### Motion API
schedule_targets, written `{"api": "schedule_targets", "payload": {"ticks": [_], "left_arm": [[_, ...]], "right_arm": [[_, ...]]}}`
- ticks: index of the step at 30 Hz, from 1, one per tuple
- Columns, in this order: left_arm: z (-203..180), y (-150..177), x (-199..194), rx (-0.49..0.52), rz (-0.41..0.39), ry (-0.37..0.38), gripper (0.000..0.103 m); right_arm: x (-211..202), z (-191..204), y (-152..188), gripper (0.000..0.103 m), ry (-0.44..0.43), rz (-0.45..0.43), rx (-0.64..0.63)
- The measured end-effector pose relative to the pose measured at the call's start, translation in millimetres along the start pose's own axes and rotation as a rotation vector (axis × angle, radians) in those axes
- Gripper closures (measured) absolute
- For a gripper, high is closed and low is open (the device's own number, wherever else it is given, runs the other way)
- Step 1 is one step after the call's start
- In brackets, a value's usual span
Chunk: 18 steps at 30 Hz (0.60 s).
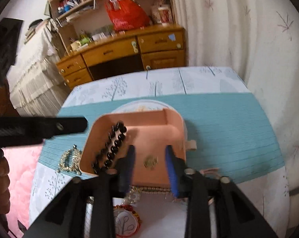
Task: Organize jewelry
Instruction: 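Drop the black bead bracelet and gold coin charm into the pink box with both tools, then grasp the gold leaf hair comb with the left tool while the right tool grasps the flower brooch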
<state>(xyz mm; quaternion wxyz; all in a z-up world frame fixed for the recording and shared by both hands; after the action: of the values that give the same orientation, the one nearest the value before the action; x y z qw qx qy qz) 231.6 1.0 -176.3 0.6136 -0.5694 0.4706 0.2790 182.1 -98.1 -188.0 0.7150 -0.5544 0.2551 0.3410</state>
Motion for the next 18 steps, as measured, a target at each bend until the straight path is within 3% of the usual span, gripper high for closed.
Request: {"api": "schedule_targets", "payload": {"ticks": [2, 8, 12, 18], "left_arm": [[13, 1, -4, -0.014, -0.014, -0.014, 0.027], [63, 21, -5, -0.054, -0.008, -0.100, 0.027], [93, 45, -6, -0.076, -0.003, -0.153, 0.018], [117, 87, 8, 0.025, 0.067, -0.246, 0.015]], "right_arm": [[-3, 1, 4, 0.063, 0.000, -0.011, 0.009], [-16, 2, 33, 0.052, -0.001, 0.022, 0.037], [-30, 8, 58, 0.031, -0.003, 0.016, 0.069], [-30, 23, 106, 0.029, -0.001, 0.077, 0.120]]}}
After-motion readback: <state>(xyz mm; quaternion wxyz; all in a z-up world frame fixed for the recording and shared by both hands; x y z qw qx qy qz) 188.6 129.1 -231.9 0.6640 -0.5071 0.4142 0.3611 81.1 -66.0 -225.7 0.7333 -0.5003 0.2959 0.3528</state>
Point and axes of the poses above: each gripper's, at about its wrist camera, not at the fingertips, and x roughly the way its jaws point, z to its left, y to its underside, the point moved 10 cm from there along x, roughly the way its jaws point, and after that the axes turned 10 degrees about -y, right-handed, at the moved point
